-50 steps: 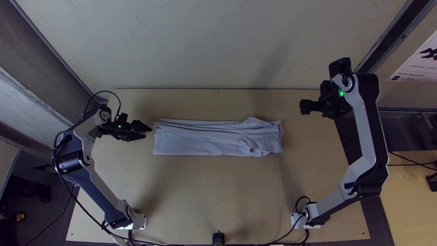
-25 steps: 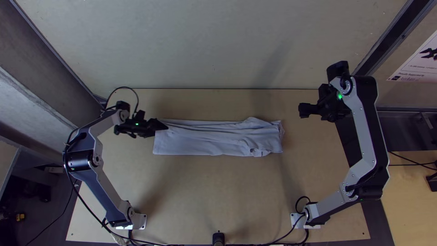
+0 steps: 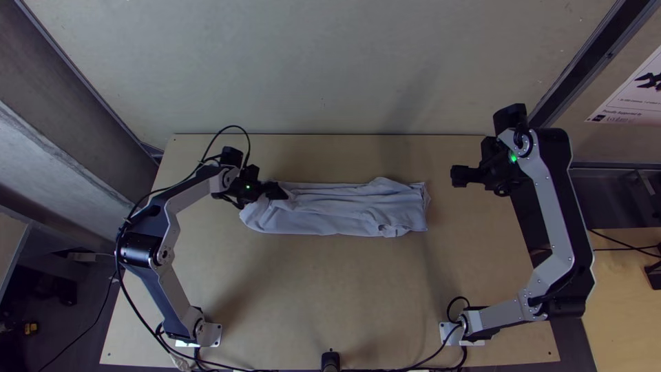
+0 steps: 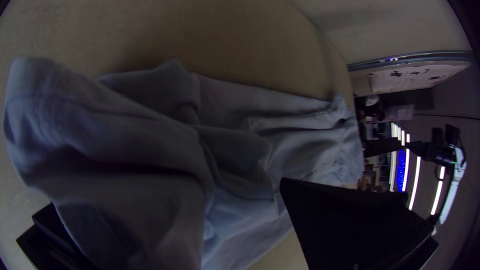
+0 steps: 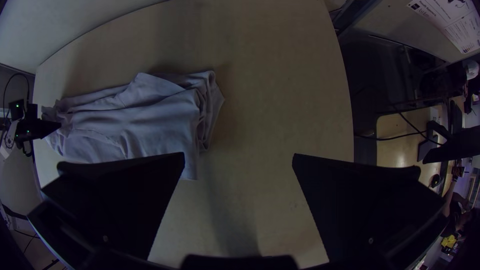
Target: Fold the t-shirt
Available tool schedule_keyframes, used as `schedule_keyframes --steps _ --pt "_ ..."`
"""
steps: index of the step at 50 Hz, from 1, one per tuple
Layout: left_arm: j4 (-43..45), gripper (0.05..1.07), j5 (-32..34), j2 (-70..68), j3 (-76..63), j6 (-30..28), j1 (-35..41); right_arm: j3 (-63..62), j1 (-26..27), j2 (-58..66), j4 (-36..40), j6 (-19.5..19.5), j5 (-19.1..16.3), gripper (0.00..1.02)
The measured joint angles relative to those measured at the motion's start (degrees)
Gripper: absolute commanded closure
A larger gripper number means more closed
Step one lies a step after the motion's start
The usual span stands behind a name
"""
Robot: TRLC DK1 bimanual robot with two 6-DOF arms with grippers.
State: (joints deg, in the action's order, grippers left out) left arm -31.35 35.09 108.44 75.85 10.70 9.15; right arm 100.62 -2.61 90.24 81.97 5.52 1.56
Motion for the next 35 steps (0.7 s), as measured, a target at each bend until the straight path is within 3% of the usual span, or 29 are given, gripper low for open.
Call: schedule_keyframes --steps 3,6,23,35 --pt "0.0 0.52 -2.8 -0.5 0.0 0.3 1.2 -1.3 0.0 -0.8 -0.7 0.0 0.0 0.03" --pt "0.0 1.05 -5.4 -0.7 0.0 0.8 1.9 -2.7 0.0 -1.7 -1.2 0.0 0.0 0.03" --pt "-6.5 1.05 -15.7 -1.6 1.1 1.3 -0.3 -9.3 0.0 -5.8 -4.3 0.0 0.0 0.03" --pt "-15.4 1.05 -23.6 -3.2 3.1 -4.6 -11.6 -15.5 -0.8 -8.5 -8.1 0.5 0.0 0.03"
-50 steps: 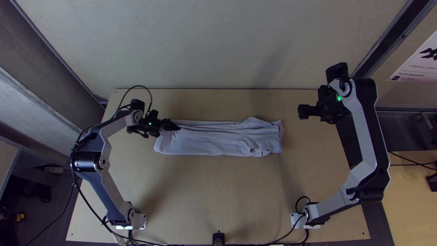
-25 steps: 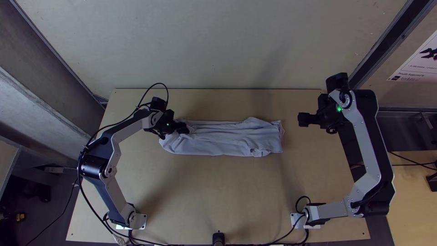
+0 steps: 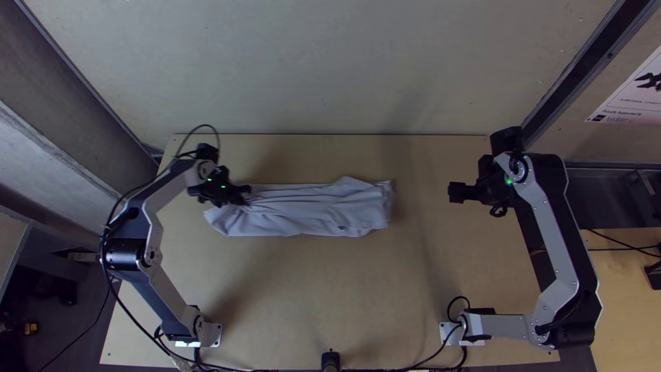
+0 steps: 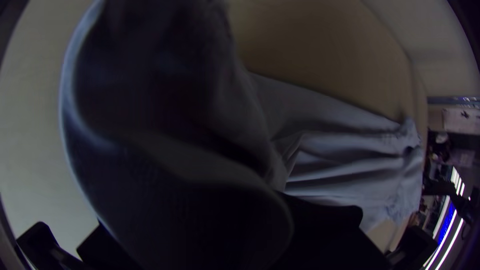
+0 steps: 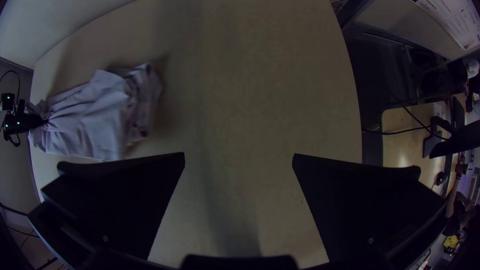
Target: Fold the t-shirt
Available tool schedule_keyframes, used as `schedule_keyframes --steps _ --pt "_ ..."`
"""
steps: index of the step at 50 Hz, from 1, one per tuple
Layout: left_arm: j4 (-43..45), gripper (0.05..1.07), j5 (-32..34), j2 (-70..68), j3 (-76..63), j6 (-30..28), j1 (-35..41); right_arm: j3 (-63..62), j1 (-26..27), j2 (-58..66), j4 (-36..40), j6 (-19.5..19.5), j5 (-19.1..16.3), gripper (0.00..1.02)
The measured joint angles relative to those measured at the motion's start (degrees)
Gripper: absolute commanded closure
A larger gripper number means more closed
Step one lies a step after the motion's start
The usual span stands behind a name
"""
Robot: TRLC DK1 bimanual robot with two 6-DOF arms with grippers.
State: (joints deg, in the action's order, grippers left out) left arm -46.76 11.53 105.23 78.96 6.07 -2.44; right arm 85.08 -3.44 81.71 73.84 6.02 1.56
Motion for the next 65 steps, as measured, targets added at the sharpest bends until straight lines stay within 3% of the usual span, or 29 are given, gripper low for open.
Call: schedule_keyframes --steps 16,26,32,43,52,65 --pt "-5.8 1.05 -9.2 -0.3 8.7 -13.6 -14.6 -3.3 -3.7 -0.1 -2.9 2.6 0.0 0.03" --pt "-10.4 1.05 -21.3 -1.3 14.8 -20.7 -16.9 -4.0 -4.0 -0.6 -3.0 2.8 0.4 0.04" --pt "-12.9 1.05 -26.1 -3.8 16.3 -22.3 -13.0 -4.2 -4.0 -0.7 -3.0 2.8 0.5 0.04" --pt "-21.8 1.05 -33.1 -6.3 22.6 -21.4 0.9 -4.8 -3.5 -1.9 -3.0 2.8 0.5 0.04" --pt "-29.9 1.05 -34.8 -6.2 26.0 -17.5 11.3 -5.8 -1.4 -3.6 -3.1 2.6 0.6 0.04" --pt "-31.5 1.05 -34.9 -0.9 29.1 -10.8 21.4 -8.1 1.9 -6.9 -3.1 1.1 0.6 0.04"
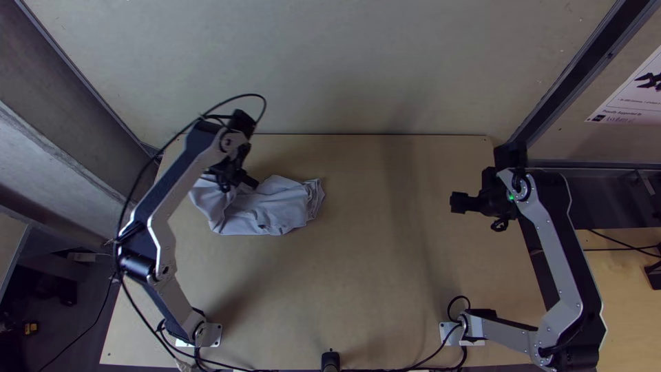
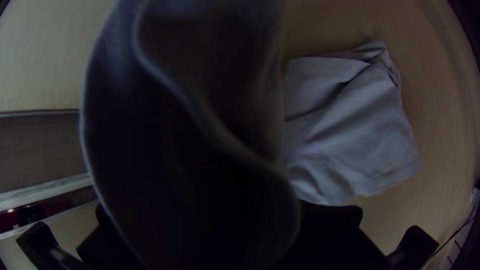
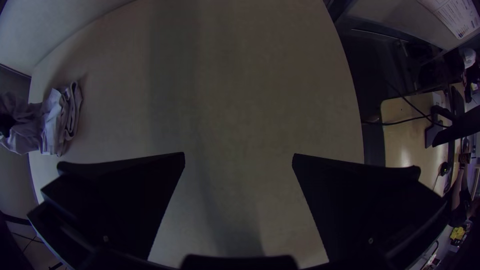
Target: Fold the t-shirt
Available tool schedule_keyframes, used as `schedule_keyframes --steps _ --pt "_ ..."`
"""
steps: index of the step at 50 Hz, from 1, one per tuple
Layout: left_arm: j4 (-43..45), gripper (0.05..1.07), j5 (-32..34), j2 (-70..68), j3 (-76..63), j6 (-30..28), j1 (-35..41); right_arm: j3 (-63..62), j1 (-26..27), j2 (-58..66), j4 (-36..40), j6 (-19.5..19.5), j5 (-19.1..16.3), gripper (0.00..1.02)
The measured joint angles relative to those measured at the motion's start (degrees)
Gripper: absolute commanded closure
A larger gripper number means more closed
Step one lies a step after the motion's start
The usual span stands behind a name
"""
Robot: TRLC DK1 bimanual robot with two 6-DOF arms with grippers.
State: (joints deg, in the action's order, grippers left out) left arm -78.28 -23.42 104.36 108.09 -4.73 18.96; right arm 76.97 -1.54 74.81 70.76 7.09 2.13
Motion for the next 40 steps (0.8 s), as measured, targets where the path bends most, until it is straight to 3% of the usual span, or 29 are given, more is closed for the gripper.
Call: schedule_keyframes --steps 16,17,18,19,21,22,26,36,40 --pt "-0.3 1.04 1.0 12.7 5.3 7.0 10.1 -3.7 4.8 -4.4 0.0 -3.2 0.0 0.04" --pt "-0.3 0.99 1.5 13.4 5.8 7.5 10.6 -4.1 5.0 -4.7 0.0 -3.4 0.0 0.04" --pt "-0.5 0.85 2.1 14.1 6.5 8.0 11.2 -4.5 5.2 -5.0 0.0 -3.5 0.0 0.04" --pt "-0.7 0.65 2.7 14.9 7.3 8.7 11.8 -4.8 5.5 -5.3 0.0 -3.8 0.0 0.04" --pt "-0.7 0.15 3.5 16.2 9.2 9.7 12.8 -5.4 6.0 -5.9 0.0 -4.2 0.0 0.04" --pt "-0.7 0.07 3.8 16.9 10.1 10.2 13.4 -5.6 6.2 -6.2 0.0 -4.4 0.0 0.04" --pt "-0.7 0.10 6.6 19.3 14.2 11.9 15.9 -6.4 6.6 -7.3 0.0 -4.9 0.0 0.04" --pt "6.0 0.10 29.3 22.2 21.4 16.7 19.9 -8.9 6.7 -10.2 0.0 -5.7 0.0 0.04" --pt "7.6 0.10 34.7 22.9 23.3 19.3 20.3 -9.5 6.5 -10.8 0.0 -5.7 0.0 0.04"
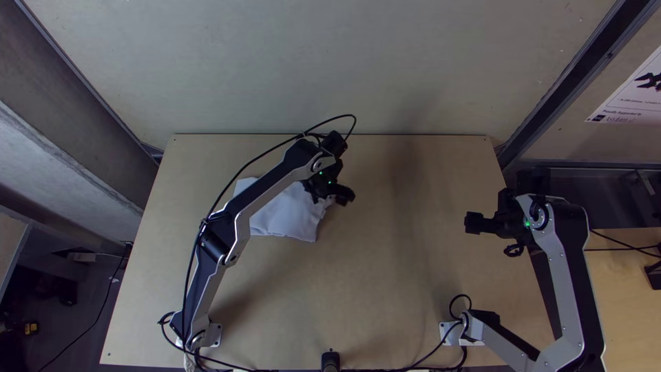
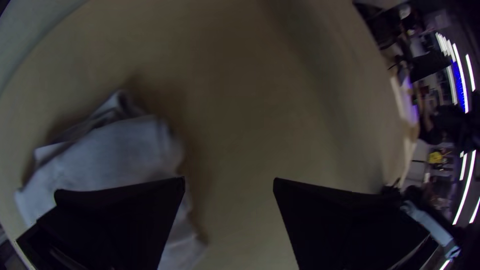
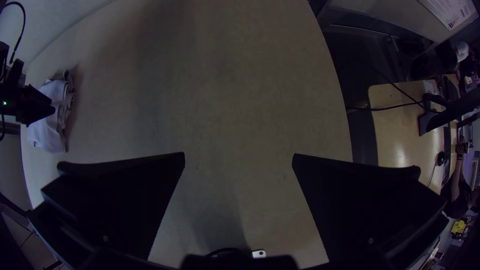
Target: Fold the t-shirt
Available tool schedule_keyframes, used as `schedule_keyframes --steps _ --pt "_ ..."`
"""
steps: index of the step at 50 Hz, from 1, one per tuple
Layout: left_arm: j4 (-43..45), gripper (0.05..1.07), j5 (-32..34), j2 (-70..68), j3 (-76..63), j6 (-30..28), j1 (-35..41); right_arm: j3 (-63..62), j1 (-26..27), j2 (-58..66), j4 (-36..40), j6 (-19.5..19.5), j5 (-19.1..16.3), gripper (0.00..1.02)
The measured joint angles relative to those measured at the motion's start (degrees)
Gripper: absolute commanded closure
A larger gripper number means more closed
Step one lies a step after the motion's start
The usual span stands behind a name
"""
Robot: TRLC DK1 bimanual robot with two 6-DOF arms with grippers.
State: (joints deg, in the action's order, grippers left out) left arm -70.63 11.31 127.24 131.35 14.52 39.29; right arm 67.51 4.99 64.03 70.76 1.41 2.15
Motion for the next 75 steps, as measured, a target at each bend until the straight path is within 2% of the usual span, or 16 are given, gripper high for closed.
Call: schedule_keyframes --steps 6,14,18,25,38,44,52,63,75 --pt "1.1 0.10 4.8 0.3 0.8 3.5 -0.7 0.0 -0.6 -0.6 0.0 0.0 0.0 0.04" --pt "0.9 0.10 5.0 0.3 0.8 4.4 -3.1 0.0 -1.2 -0.8 -0.1 0.0 0.0 0.03" --pt "0.9 0.10 2.9 -0.3 0.5 4.3 -4.4 0.0 -1.7 -0.8 -1.5 0.0 0.0 0.03" --pt "1.1 0.10 -3.0 -4.9 -2.4 1.9 -6.8 2.2 -2.9 0.2 -6.2 0.0 0.0 0.03" --pt "1.6 0.10 -5.9 -19.0 -3.1 -3.7 -17.1 11.9 -4.8 3.8 -15.8 -0.4 0.0 0.03" --pt "1.6 0.10 -6.5 -24.4 -3.1 -6.6 -23.6 16.9 -5.6 5.0 -20.7 -0.7 0.0 0.03" --pt "2.0 0.10 -6.6 -29.7 -3.9 -10.4 -31.0 27.0 -5.7 8.0 -22.7 -1.7 0.0 0.03" --pt "7.4 0.10 -7.1 -36.0 -5.6 -15.4 -41.0 39.2 -5.7 10.1 -25.8 -4.9 0.0 0.03" --pt "14.2 0.10 -7.1 -44.0 -8.8 -16.1 -50.0 44.0 -5.6 8.0 -30.9 -6.2 0.0 0.03"
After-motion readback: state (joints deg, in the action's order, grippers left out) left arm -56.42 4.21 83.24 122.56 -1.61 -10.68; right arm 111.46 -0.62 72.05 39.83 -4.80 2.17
